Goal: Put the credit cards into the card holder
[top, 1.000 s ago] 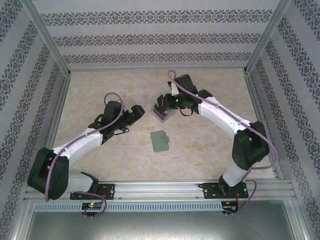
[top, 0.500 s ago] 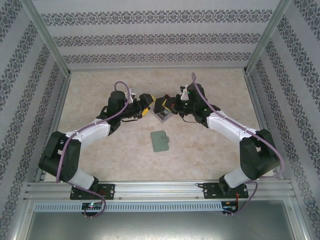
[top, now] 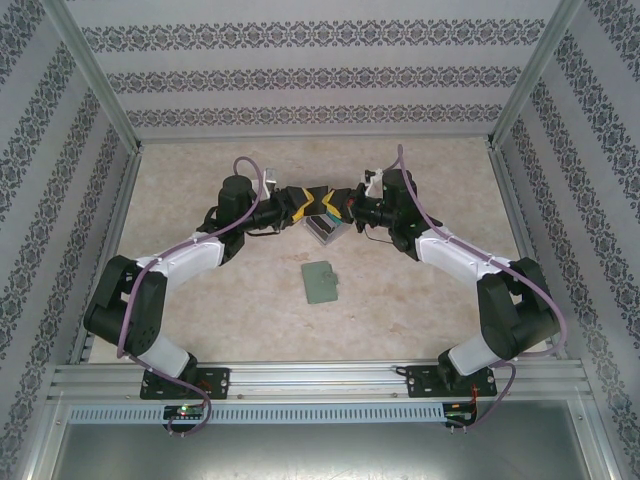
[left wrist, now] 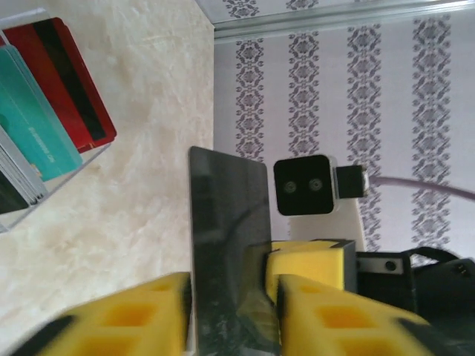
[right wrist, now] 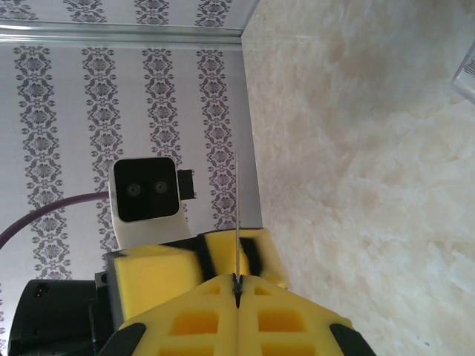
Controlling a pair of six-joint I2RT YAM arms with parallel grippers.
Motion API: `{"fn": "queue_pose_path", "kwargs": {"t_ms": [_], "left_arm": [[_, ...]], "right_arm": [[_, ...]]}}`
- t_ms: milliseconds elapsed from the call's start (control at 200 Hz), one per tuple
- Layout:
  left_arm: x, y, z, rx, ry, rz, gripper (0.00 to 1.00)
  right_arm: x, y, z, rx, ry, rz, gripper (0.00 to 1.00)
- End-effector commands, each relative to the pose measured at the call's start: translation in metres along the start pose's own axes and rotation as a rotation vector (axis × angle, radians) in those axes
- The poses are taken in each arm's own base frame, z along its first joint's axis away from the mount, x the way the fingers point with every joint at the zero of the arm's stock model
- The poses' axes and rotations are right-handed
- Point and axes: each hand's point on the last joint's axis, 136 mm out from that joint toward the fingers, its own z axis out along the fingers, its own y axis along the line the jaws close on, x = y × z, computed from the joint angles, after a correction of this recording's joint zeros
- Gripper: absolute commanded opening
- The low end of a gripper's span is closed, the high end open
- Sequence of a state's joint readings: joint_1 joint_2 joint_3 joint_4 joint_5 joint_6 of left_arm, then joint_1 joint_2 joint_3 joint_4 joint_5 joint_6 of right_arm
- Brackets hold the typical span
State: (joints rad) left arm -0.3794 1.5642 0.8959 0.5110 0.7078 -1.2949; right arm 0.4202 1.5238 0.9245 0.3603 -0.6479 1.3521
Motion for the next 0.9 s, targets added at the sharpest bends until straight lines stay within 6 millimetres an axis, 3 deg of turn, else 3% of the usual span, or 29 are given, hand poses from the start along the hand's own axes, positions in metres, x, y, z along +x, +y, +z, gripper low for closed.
{"fn": "queue_pose_path", "kwargs": {"t_ms": [0,70,295,495,789,829,874,894], "left_arm": [[-0.005,-0.022,-0.003,0.063,-0.012,0.014,0.14],[-0.006,-0.02,-0.005,0.053,-0.021,-0.013,0.0],[-0.004,-0.028,-0.004,0.1,-0.002,-0.096,0.0],[-0.002,-0.037,-0.003,0.17,0.023,-0.149,0.0],[0.002,-0.027,-0.003,0.119,0.043,-0.229,0.0],[0.003,-0.025,-0.003,0.111,0.044,-0.239,0.09],[0.004,-0.028,-0.004,0.115,0.049,-0.242,0.12],[0.004,-0.029,-0.004,0.116,0.05,-0.242,0.18]], "right_arm": [[-0.001,0.001,-0.004,-0.027,0.013,0.008,0.04],[-0.002,-0.002,-0.006,-0.032,0.018,0.016,0.05],[0.0,0.015,-0.009,-0.089,0.046,-0.039,0.25],[-0.001,0.023,-0.005,-0.128,0.08,-0.04,0.28],[-0.013,0.017,-0.006,-0.127,0.048,-0.017,0.12],[-0.013,0.015,-0.007,-0.123,0.049,-0.013,0.08],[-0.012,0.014,-0.006,-0.12,0.054,-0.011,0.05],[-0.012,0.014,-0.006,-0.12,0.057,-0.009,0.04]]}}
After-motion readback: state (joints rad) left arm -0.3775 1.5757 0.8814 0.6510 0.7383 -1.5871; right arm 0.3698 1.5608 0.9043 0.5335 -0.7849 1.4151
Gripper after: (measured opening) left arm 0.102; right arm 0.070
